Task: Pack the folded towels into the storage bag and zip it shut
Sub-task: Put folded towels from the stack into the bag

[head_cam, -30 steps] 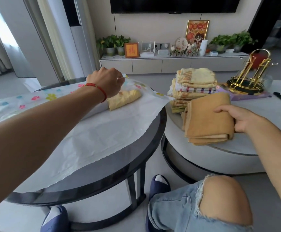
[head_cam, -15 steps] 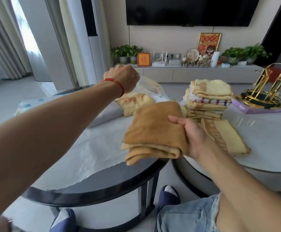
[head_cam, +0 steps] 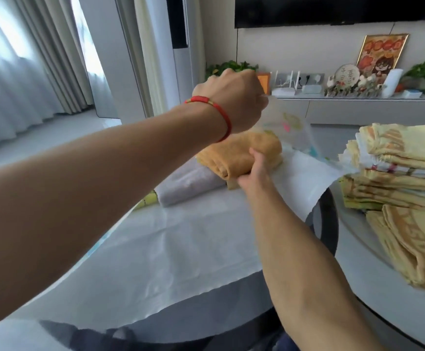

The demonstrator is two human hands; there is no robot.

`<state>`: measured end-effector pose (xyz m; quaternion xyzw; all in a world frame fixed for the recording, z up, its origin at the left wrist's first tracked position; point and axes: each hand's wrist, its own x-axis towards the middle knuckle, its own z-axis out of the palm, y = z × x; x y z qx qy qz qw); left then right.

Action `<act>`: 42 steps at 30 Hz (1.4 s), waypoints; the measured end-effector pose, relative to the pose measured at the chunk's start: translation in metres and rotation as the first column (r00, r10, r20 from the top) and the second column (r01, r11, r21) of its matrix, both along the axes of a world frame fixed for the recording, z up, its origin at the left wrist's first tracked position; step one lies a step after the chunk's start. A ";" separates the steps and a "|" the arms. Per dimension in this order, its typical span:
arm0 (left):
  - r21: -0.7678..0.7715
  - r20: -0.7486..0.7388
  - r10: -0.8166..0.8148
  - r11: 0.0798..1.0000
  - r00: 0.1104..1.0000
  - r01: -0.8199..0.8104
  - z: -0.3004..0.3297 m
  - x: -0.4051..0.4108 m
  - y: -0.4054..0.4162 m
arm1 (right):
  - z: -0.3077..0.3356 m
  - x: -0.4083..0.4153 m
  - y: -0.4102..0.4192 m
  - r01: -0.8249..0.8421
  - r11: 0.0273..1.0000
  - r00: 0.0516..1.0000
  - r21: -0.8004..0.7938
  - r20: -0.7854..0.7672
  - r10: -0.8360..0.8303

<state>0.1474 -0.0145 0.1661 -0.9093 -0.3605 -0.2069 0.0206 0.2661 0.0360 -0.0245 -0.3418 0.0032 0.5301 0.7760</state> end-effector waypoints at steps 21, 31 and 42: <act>0.009 -0.013 0.016 1.000 1.000 -0.016 -0.007 -0.004 -0.007 | 0.002 0.009 -0.021 0.377 0.805 0.552 -0.458 0.809 0.202; -0.013 0.021 -0.023 1.000 1.000 0.024 -0.022 0.002 -0.032 | 0.038 0.043 -0.253 -0.101 0.930 -0.008 -0.354 0.935 0.355; -0.057 -0.019 -0.042 0.998 0.999 0.041 -0.052 0.019 -0.049 | -0.031 0.202 -0.328 0.698 0.216 0.204 -0.683 0.479 0.854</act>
